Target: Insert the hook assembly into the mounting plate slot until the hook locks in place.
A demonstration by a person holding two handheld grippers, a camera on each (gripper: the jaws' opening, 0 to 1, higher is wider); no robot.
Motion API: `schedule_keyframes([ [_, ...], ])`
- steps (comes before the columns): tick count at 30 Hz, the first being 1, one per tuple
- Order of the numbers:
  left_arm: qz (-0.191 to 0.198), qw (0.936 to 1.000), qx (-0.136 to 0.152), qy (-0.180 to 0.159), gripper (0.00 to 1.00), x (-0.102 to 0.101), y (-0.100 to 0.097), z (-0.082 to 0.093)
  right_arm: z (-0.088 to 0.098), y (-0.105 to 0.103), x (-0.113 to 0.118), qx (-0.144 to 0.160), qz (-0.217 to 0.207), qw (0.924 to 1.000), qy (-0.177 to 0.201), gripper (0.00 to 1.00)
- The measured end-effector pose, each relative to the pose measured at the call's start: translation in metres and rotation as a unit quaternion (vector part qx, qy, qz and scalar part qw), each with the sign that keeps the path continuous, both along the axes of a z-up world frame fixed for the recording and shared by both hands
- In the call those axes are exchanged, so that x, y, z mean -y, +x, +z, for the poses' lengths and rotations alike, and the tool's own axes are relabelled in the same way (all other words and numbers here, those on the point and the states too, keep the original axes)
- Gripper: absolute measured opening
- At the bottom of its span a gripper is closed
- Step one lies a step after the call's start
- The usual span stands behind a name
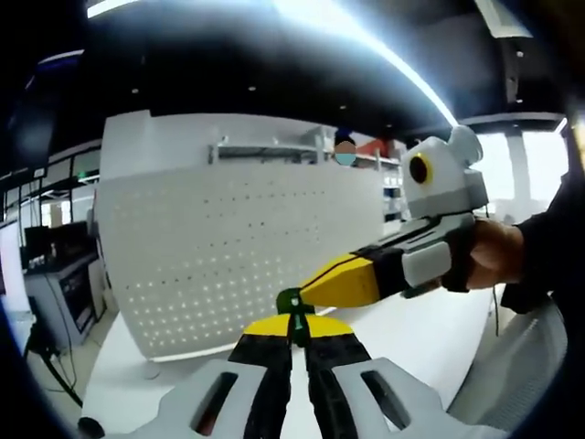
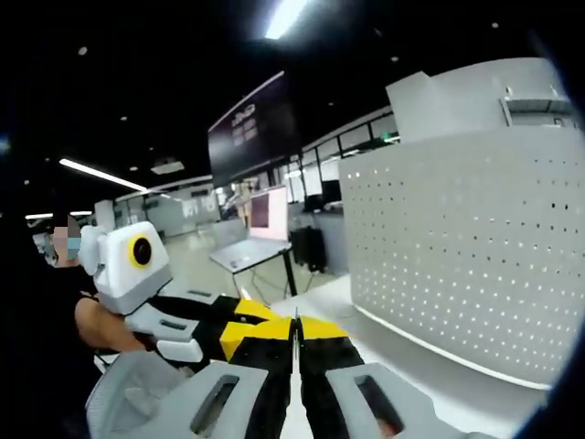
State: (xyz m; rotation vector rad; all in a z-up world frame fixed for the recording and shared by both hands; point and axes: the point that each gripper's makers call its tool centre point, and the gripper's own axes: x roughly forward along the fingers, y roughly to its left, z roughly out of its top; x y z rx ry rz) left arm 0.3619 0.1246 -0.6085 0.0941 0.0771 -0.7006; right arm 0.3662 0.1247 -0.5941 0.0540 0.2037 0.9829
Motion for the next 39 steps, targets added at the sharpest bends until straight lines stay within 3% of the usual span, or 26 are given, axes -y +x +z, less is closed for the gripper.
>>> schedule_keyframes([
  [15,0.006,0.9999,-0.011,-0.012,0.03,-0.002,0.003,-0.003,0.001,0.002,-0.002,0.031,0.002,0.9993,-0.019,0.01],
  [29,0.037,0.9992,-0.01,-0.003,0.03,-0.019,0.016,-0.001,0.002,0.015,0.027,0.051,-0.036,0.9976,-0.029,0.17],
  [32,0.039,0.9992,-0.007,0.002,0.03,-0.021,0.019,0.0,0.001,0.015,0.029,0.065,-0.034,0.9964,-0.043,0.24],
  [39,0.043,0.999,0.0,0.013,0.03,-0.026,0.027,0.004,-0.007,0.013,0.037,0.064,-0.03,0.9957,-0.06,0.38],
])
